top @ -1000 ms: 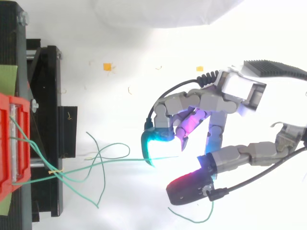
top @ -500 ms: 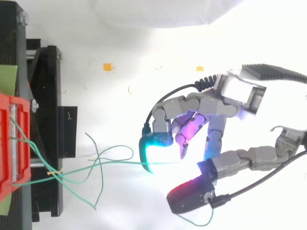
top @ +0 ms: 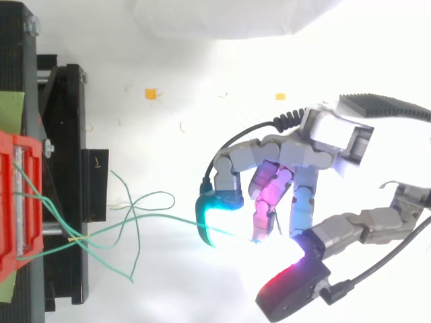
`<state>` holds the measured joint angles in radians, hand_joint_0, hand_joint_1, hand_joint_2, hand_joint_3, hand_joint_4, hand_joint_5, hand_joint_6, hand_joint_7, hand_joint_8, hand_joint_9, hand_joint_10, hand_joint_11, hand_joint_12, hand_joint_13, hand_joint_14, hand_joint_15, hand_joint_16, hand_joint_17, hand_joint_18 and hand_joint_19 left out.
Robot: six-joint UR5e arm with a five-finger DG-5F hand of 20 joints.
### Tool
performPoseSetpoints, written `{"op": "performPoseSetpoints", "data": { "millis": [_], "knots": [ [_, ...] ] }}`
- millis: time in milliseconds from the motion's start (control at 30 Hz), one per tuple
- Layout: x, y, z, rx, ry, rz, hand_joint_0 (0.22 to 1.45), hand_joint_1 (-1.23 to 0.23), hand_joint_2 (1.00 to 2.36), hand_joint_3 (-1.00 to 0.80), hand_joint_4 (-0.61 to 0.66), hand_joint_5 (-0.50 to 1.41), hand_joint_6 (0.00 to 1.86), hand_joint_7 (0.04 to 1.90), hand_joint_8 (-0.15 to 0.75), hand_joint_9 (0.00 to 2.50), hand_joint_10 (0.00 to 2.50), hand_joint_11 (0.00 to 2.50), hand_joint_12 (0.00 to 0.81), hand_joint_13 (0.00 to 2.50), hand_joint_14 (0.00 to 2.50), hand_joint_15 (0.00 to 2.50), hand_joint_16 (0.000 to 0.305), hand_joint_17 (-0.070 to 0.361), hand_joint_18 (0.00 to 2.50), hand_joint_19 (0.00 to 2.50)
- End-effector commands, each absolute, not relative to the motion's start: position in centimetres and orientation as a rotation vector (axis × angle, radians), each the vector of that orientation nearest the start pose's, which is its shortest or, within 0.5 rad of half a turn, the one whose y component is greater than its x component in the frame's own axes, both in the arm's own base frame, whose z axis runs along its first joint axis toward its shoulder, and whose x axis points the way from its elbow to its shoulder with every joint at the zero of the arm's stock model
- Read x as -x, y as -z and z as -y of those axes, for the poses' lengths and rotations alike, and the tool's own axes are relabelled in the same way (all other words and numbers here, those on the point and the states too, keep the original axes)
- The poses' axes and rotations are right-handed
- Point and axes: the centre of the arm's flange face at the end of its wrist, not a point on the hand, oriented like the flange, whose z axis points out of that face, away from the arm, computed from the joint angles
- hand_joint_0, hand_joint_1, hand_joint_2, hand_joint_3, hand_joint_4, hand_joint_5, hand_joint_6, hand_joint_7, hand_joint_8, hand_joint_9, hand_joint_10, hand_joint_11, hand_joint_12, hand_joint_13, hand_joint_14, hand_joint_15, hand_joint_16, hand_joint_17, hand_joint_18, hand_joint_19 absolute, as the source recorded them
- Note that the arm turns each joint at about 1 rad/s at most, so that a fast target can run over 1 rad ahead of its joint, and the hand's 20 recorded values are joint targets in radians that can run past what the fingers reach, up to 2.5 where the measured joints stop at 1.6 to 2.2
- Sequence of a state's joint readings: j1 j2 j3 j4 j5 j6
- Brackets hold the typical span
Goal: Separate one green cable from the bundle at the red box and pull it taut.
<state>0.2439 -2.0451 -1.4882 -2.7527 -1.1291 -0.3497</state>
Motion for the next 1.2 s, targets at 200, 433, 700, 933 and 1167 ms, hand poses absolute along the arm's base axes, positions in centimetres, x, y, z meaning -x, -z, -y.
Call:
{"op": "performPoseSetpoints", "data": {
  "millis": [200, 433, 700, 933, 1167],
  "knots": [
    [-66.95, -28.95, 1.46, -1.063, -0.793, -1.241, 0.49, -0.42, 1.0, -0.5, 0.05, 0.15, 0.5, 1.25, 0.146, 1.84, 0.0, 0.02, 0.429, 1.22, 0.01, 0.47, 0.051, 0.115, 0.86, 0.56],
    [-66.93, -29.09, 1.47, -1.064, -0.795, -1.24, 0.55, -0.53, 1.0, -0.5, 0.02, 0.14, 0.5, 1.25, 0.141, 1.75, 0.0, 0.0, 0.396, 1.13, 0.01, 0.46, 0.044, 0.098, 0.79, 0.58],
    [-66.92, -28.92, 1.47, -1.064, -0.793, -1.243, 0.35, -0.63, 1.0, -0.5, 0.11, 0.15, 0.5, 1.24, 0.198, 1.8, 0.0, 0.0, 0.46, 1.2, 0.01, 0.41, 0.064, 0.143, 0.93, 0.48],
    [-66.92, -28.92, 1.47, -1.063, -0.792, -1.243, 0.29, -0.63, 1.0, -0.5, 0.13, 0.15, 0.5, 1.25, 0.228, 1.79, 0.0, 0.0, 0.478, 1.21, 0.01, 0.37, 0.071, 0.159, 0.95, 0.41],
    [-66.92, -28.92, 1.47, -1.063, -0.792, -1.243, 0.44, -0.73, 1.0, -0.5, 0.08, 0.15, 0.5, 1.24, 0.167, 1.79, 0.0, 0.0, 0.416, 1.14, 0.01, 0.33, 0.054, 0.121, 0.83, 0.53]
  ]
}}
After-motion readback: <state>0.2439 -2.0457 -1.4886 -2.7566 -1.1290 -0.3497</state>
